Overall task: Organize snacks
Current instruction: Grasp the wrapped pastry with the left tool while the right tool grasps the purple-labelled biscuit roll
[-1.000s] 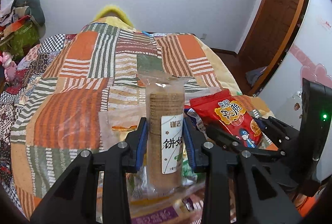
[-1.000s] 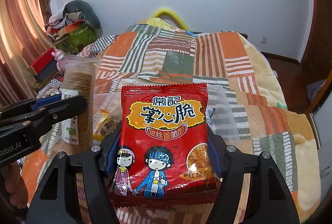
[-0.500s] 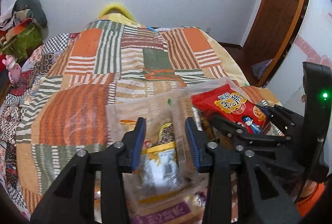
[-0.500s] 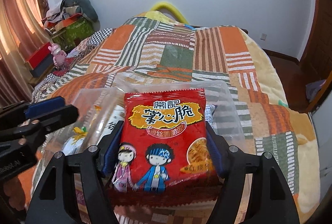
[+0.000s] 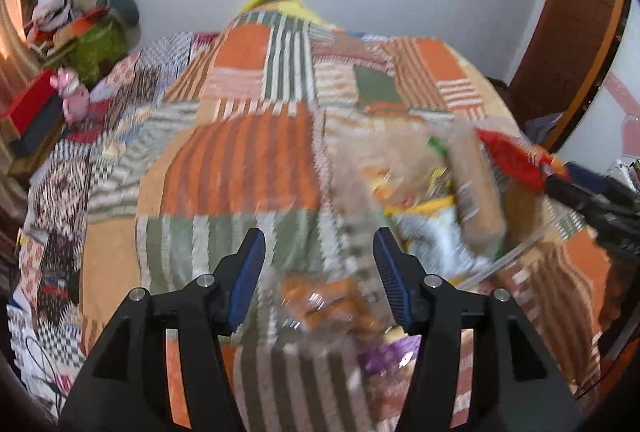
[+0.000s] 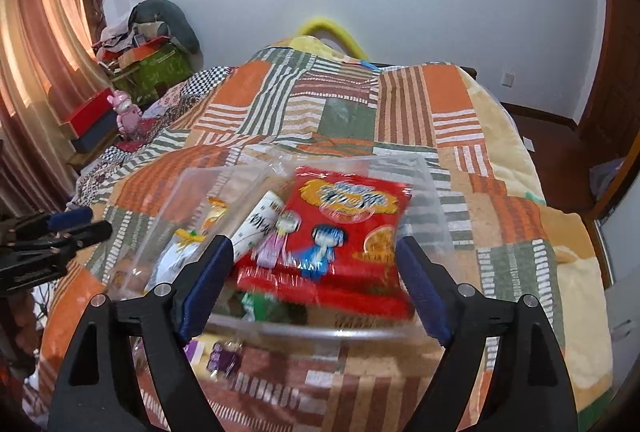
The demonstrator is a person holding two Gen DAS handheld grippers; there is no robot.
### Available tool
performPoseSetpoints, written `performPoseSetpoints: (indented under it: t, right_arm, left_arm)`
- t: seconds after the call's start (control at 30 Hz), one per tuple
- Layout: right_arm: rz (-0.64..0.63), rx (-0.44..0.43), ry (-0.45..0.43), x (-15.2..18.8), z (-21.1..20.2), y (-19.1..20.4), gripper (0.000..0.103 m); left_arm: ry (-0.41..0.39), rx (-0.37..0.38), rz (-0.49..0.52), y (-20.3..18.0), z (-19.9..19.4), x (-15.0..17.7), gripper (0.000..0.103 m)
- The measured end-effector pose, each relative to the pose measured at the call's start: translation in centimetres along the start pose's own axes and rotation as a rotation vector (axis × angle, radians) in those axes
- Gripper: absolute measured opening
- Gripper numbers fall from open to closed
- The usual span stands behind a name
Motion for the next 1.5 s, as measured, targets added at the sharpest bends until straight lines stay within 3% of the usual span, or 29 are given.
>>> performPoseSetpoints:
  t: [0.23,0.33,0.63,0.73,1.0,1.5]
  right_arm:
    - [-0.035,-0.012,0.027,1.8,-0.1,1.6,0.081]
    - [-0.046,-0.023,0.045,2.6,-0.1,2.0,0.082]
    - [-0.041,-0.072,0.106,4.7,0.5,3.0,0.082]
    - [-0.042,-0.085,0.130,5.5,0.8,3.4,0.082]
    - [-0.036,-0.111,0.208,7.5,2.3,4.0,0.082]
    - [-0.041,-0.065,0.277,9.3,2.3,4.0,0.081]
  left_arm:
    - [0.096,-0.007,0.000,0.3,3.4,2.8,0.057]
    - [0.111,0.023,-0.048,0.5,4.4,3.4,0.068]
    - [0.133,0.045,-0.031,-1.5,5.9,4.6,0.068]
    - [0.119,0.059,-0.035,-1.7,5.8,4.7,0.059]
    - [0.124,0.085,-0.031,-1.2,4.0,6.6,0.055]
    - [0.106,0.126,0.110,-5.2,-2.5,12.1,0.055]
Point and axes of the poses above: each gripper's, at about its wrist camera, not at the fingertips, and z roughly the way its jaws point, y to its left, x to its underside, the point moved 2 cm from there along z, roughly the way its jaws point, and after that the axes turned 11 degrees about -x, right-handed, at the moved point
